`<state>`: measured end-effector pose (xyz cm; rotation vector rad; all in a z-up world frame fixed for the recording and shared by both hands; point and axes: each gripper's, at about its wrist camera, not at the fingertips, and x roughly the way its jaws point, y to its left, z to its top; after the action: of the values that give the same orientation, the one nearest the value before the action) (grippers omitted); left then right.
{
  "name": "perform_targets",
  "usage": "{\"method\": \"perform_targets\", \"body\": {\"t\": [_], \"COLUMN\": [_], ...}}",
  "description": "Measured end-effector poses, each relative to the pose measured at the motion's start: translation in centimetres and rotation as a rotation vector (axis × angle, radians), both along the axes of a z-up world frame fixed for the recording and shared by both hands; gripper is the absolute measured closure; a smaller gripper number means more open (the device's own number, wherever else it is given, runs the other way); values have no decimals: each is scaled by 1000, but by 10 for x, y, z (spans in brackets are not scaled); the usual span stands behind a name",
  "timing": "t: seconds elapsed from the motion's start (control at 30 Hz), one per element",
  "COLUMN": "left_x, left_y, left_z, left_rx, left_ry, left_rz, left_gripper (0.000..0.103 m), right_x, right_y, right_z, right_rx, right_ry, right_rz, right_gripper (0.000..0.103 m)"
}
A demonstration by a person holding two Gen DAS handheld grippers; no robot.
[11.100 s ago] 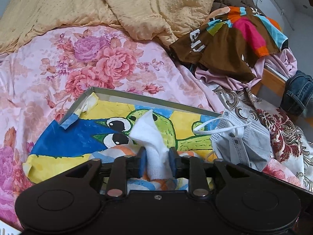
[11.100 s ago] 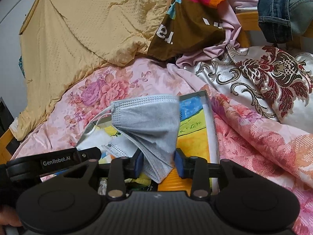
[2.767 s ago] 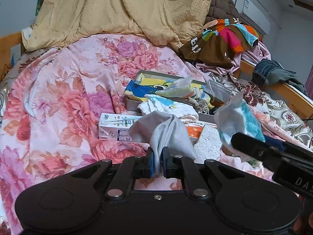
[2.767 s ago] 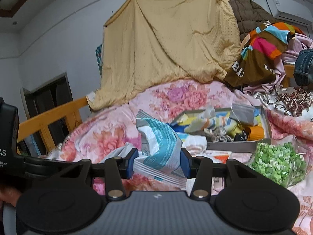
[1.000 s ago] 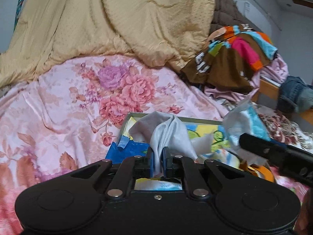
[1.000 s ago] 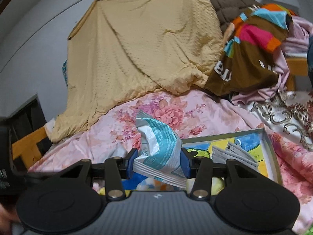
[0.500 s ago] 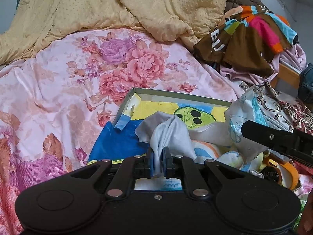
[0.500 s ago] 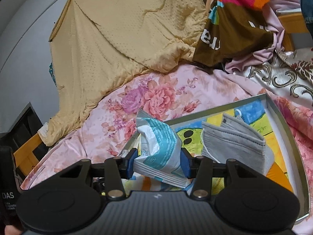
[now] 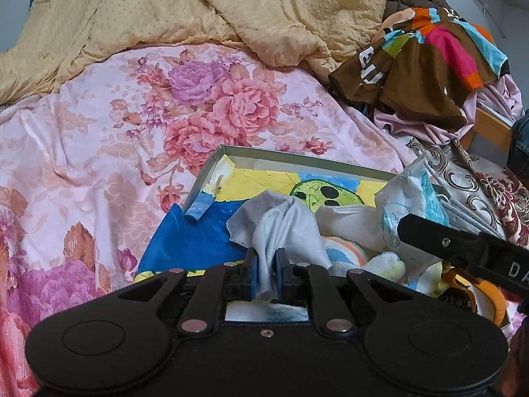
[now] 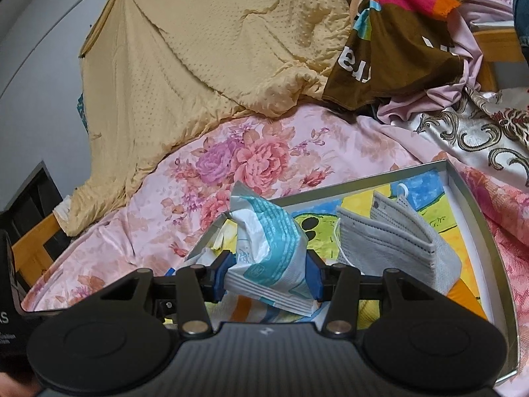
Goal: Organize soft objects
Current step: 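Carry the grey cloth and blue-white packet over the cartoon tray with both grippers, then open both grippers to drop the cloth and packet into the tray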
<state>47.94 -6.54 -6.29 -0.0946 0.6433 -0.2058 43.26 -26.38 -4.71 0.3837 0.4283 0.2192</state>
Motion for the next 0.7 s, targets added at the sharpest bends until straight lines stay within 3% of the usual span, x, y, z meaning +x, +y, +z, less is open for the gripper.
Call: {"method": "perform_targets", "body": {"t": [0.27, 0.7], "left_x": [-7, -33], "left_y": [2, 16], "left_z": [-1, 14], "left_rx": [1, -44], "left_ry": [11, -1], "left_rz": [22, 62], "left_gripper": [84, 52], "right_x": [0, -18], "right_y": [3, -2], "right_z": [-2, 14], "right_rx": [-18, -63], "right_ry": [20, 20], "right_rz": [4, 5], "right_gripper": [42, 19]}}
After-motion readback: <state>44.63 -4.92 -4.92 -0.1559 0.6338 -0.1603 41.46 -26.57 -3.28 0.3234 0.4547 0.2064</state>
